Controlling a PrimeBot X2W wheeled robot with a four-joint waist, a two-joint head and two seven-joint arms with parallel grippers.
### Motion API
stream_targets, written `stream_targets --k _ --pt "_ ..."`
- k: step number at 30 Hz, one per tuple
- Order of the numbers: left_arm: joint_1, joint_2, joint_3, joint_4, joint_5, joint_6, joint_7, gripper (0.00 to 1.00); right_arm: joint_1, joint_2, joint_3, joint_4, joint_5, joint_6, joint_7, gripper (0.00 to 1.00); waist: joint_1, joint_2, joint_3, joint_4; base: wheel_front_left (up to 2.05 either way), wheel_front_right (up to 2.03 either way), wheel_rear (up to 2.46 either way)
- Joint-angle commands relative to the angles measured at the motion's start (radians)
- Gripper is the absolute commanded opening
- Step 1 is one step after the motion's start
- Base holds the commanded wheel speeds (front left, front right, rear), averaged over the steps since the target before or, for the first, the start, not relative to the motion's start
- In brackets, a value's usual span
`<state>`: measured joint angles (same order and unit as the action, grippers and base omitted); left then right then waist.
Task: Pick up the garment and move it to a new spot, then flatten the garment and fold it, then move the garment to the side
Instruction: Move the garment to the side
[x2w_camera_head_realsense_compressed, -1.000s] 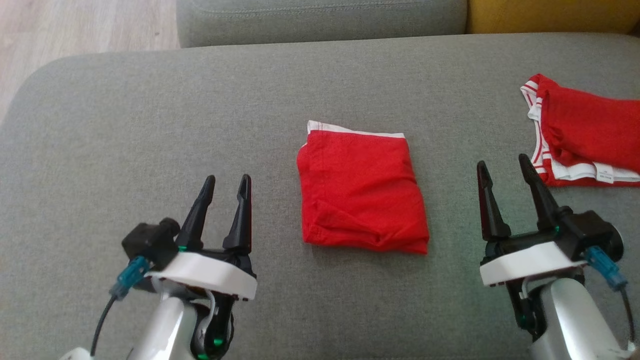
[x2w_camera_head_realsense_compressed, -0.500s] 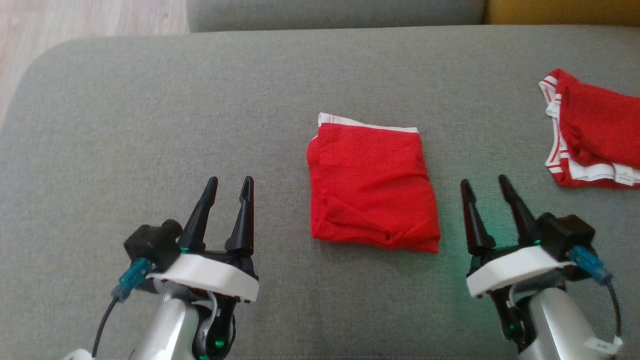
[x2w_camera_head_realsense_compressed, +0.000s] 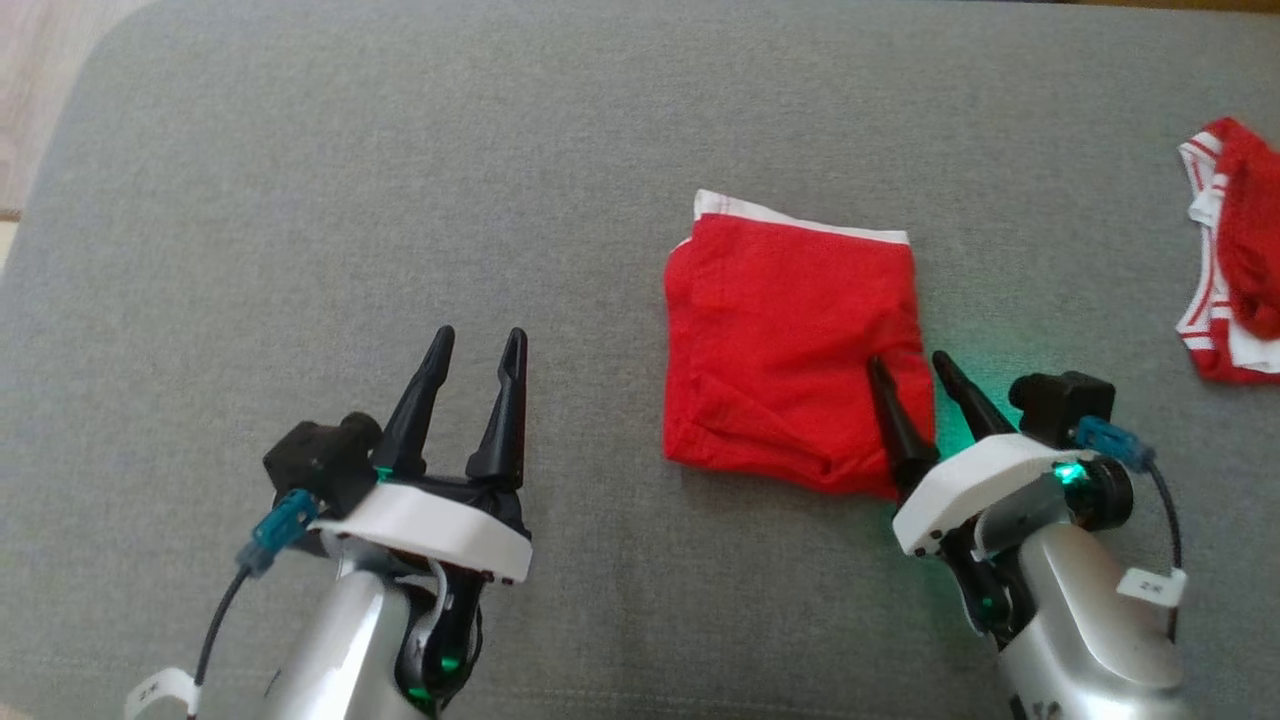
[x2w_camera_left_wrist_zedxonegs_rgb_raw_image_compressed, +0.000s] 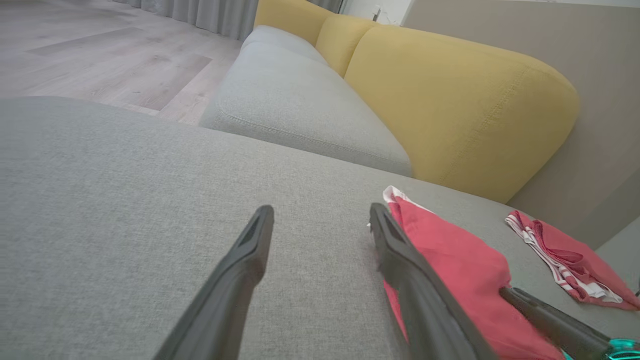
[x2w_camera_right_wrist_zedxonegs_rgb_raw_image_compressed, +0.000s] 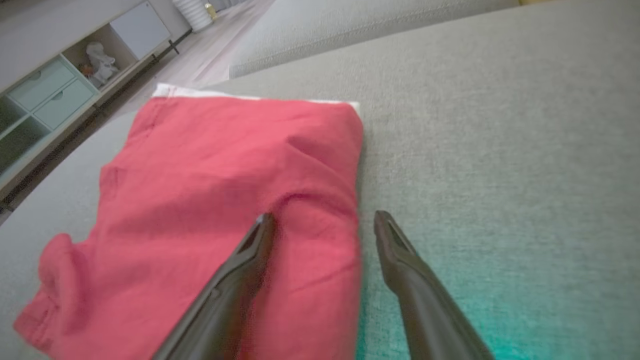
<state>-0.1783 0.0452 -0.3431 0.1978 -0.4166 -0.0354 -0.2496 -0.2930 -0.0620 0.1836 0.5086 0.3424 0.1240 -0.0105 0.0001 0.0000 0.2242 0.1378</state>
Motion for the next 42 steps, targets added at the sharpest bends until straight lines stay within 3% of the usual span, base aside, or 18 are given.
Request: stream_targets --k 1,6,7,8,9,14,19,24,34,38,42 --pt "-0.042 0.005 0.028 -0.026 -0.002 0.000 -0.012 1.00 -0.032 0.011 0.023 -0.019 -0.005 0.007 0.000 1.00 -0.0001 0.0000 0.005 0.006 0.00 0.00 0.00" --pt "-0.047 0.005 0.032 -0.026 -0.001 0.001 -0.012 1.00 -0.069 0.011 0.033 0.058 -0.042 0.007 -0.008 1.00 -0.0001 0.0000 0.015 0.011 0.00 0.00 0.00" --pt "-0.048 0.005 0.032 -0.025 0.000 0.001 -0.012 1.00 -0.075 0.011 0.042 0.069 -0.045 0.007 -0.011 0.87 -0.0001 0.0000 0.016 0.011 0.00 0.00 0.00" --pt "-0.048 0.005 0.033 -0.025 0.001 0.001 -0.012 1.00 -0.082 0.011 0.049 0.080 -0.045 0.007 -0.015 0.25 -0.0001 0.0000 0.017 0.009 0.00 0.00 0.00" --pt "-0.048 0.005 0.033 -0.024 0.002 0.002 -0.012 1.00 -0.087 0.011 0.057 0.091 -0.046 0.007 -0.019 0.00 -0.0001 0.0000 0.017 0.006 0.00 0.00 0.00" --pt "-0.050 0.005 0.033 -0.021 0.005 0.000 -0.012 1.00 -0.125 -0.010 0.086 0.122 -0.099 0.007 -0.067 0.00 -0.0001 0.0000 0.009 -0.017 0.00 0.00 0.00" --pt "-0.045 0.005 0.040 -0.025 0.002 0.000 -0.012 1.00 -0.174 -0.139 0.129 0.090 -0.275 0.007 -0.143 0.00 -0.0001 0.0000 -0.003 -0.059 0.00 0.00 0.00" --pt "-0.045 0.005 0.051 -0.034 -0.022 -0.002 -0.012 1.00 -0.199 -0.299 0.152 -0.008 -0.333 0.007 -0.157 0.00 -0.0001 0.0000 0.004 -0.103 0.00 0.00 0.00" --pt "-0.088 0.005 0.039 -0.038 -0.005 -0.016 -0.012 1.00 -0.251 -0.675 0.210 -0.100 -0.112 0.007 -0.049 0.00 -0.0001 0.0000 0.083 -0.162 0.00 0.00 0.00" --pt "-0.112 0.005 0.040 -0.037 0.001 -0.022 -0.012 1.00 -0.295 -0.757 0.189 -0.078 -0.060 0.007 -0.025 0.00 -0.0001 0.0000 0.127 -0.165 0.00 0.00 0.00" --pt "-0.130 0.005 0.040 -0.037 0.001 -0.027 -0.012 1.00 -0.321 -0.789 0.152 -0.043 -0.044 0.007 0.003 0.00 -0.0001 0.0000 0.156 -0.163 0.00 0.00 0.00"
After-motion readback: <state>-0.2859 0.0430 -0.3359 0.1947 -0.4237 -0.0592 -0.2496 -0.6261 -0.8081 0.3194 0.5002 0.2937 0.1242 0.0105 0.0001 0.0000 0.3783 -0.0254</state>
